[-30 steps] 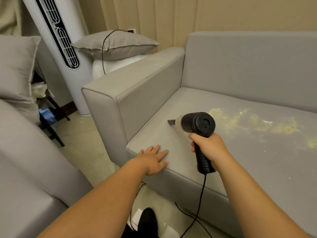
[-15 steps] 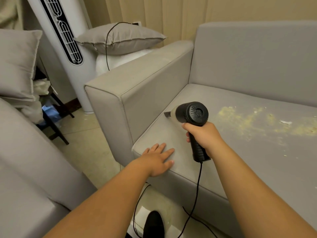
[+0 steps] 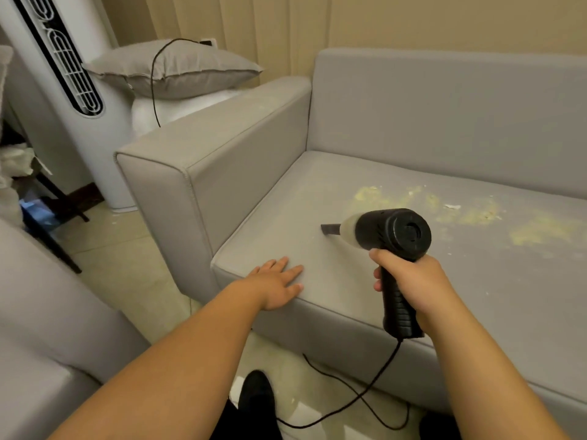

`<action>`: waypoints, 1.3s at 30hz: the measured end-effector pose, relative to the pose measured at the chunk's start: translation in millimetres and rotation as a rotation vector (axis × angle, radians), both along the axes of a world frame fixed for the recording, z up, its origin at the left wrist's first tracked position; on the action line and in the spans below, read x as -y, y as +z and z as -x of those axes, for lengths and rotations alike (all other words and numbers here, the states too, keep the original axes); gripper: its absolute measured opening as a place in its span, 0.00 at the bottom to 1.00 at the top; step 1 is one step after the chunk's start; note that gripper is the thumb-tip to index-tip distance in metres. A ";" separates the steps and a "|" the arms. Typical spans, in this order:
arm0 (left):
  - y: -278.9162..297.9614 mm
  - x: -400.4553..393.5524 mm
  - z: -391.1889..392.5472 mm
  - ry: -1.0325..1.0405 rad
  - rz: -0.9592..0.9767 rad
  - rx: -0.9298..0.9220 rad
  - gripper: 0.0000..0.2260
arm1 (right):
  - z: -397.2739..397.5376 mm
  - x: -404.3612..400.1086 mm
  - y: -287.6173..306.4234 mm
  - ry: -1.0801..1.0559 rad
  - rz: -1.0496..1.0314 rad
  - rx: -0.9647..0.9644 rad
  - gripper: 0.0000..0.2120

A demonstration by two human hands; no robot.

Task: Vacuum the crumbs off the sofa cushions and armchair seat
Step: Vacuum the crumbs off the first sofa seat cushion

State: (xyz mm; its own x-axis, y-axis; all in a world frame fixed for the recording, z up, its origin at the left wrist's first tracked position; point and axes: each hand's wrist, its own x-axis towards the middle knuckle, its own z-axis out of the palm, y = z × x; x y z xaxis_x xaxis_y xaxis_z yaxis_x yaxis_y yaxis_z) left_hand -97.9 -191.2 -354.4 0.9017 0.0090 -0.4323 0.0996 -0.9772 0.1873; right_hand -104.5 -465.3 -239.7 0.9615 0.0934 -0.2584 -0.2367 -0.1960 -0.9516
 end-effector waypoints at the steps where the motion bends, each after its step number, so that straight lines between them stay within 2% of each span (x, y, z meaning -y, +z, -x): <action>1: 0.4 4.0 1.1 0.004 0.000 -0.002 0.28 | 3.5 3.4 0.1 0.023 0.015 0.004 0.09; 14: 2.2 13.1 10.7 0.051 -0.051 -0.042 0.29 | 22.1 10.1 10.4 0.153 0.102 0.027 0.09; 22: 5.1 18.9 9.1 0.062 -0.081 -0.052 0.30 | 50.1 21.3 40.4 0.278 0.080 0.037 0.09; 28: 4.2 25.8 2.5 0.087 -0.084 -0.047 0.31 | 60.2 38.2 48.2 0.329 0.155 0.017 0.10; 39: 10.8 39.1 -3.4 0.094 -0.079 -0.048 0.29 | 53.7 72.7 33.6 0.189 0.179 0.037 0.09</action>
